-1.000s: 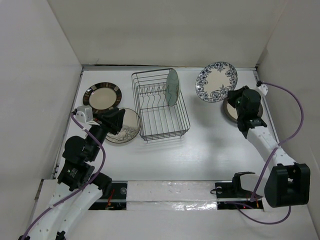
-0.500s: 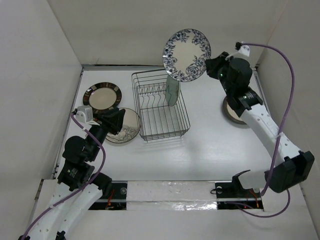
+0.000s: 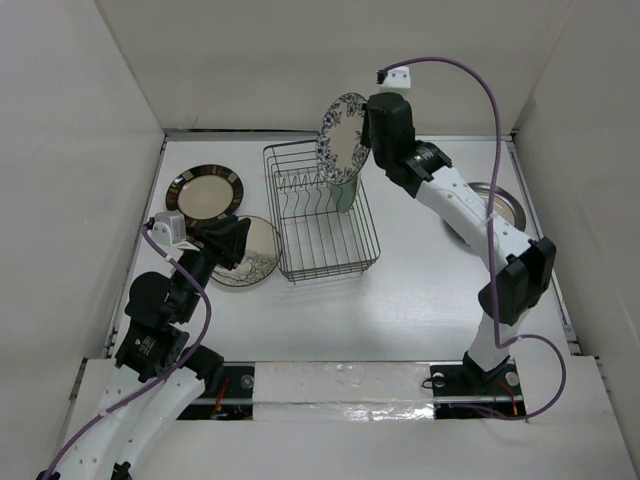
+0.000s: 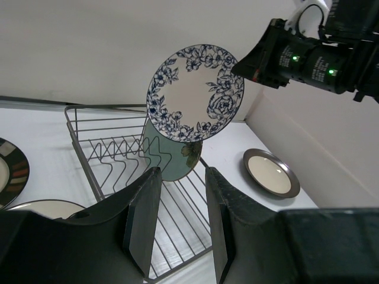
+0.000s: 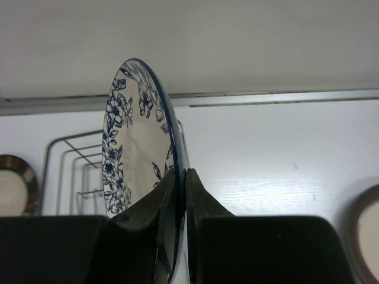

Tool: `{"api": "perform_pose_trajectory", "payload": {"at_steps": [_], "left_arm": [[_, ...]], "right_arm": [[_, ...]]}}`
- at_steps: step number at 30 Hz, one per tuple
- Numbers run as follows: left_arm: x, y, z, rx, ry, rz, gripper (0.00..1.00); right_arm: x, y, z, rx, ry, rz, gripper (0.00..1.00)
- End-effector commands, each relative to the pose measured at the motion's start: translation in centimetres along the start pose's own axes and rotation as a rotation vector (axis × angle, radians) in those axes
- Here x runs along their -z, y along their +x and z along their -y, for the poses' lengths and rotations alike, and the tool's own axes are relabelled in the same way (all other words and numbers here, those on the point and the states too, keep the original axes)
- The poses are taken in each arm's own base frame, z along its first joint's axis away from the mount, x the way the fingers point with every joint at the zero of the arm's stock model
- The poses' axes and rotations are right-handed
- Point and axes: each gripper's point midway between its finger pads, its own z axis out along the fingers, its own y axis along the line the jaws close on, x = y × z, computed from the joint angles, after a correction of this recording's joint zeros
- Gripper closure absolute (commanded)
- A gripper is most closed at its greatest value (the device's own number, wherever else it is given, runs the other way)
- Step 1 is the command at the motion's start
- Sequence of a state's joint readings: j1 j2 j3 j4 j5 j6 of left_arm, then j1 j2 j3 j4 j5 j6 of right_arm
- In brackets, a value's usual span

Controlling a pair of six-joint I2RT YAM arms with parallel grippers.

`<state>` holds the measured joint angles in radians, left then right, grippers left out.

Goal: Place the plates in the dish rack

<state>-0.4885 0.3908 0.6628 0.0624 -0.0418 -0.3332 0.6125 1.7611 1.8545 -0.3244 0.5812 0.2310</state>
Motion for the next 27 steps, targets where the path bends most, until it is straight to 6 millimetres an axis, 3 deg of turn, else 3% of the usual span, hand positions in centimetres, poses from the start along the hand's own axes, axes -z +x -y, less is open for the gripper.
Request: {"api": "perform_pose_trajectory", "payload": {"at_steps": [1, 6, 12, 13, 15, 27], "left_arm": [[-0.2, -1.7, 0.7, -0.003, 0.019, 0.047, 0.67], [0.0, -1.9, 0.6, -0.004, 0.014, 0.059, 0.67], [0.0, -2.1, 0.7, -0.003, 0.022, 0.062, 0.67], [-0.1, -2.0, 0.7, -0.002, 0.021, 0.058, 0.67], [-0.2, -1.7, 0.8, -0.003, 0.024, 0.046, 0.67], [0.1, -2.1, 0.8, 0.003, 0.023, 0.067, 0.67]], "right_arm": [[2.8, -10.0, 0.3, -0.104, 0.077, 0.252, 1.0], [1.6, -7.3, -1.2, 0.011, 0.146, 0.219, 1.0], [1.7, -6.5, -3.3, 0.14, 0.199, 0.225, 1.0], [1.2, -5.6, -3.8, 0.196, 0.221, 0.21, 1.0], [1.4, -6.0, -4.3, 0.216, 0.232, 0.217, 1.0], [1.7, -4.6, -3.6, 0.341, 0.325, 0.202, 1.0]]}}
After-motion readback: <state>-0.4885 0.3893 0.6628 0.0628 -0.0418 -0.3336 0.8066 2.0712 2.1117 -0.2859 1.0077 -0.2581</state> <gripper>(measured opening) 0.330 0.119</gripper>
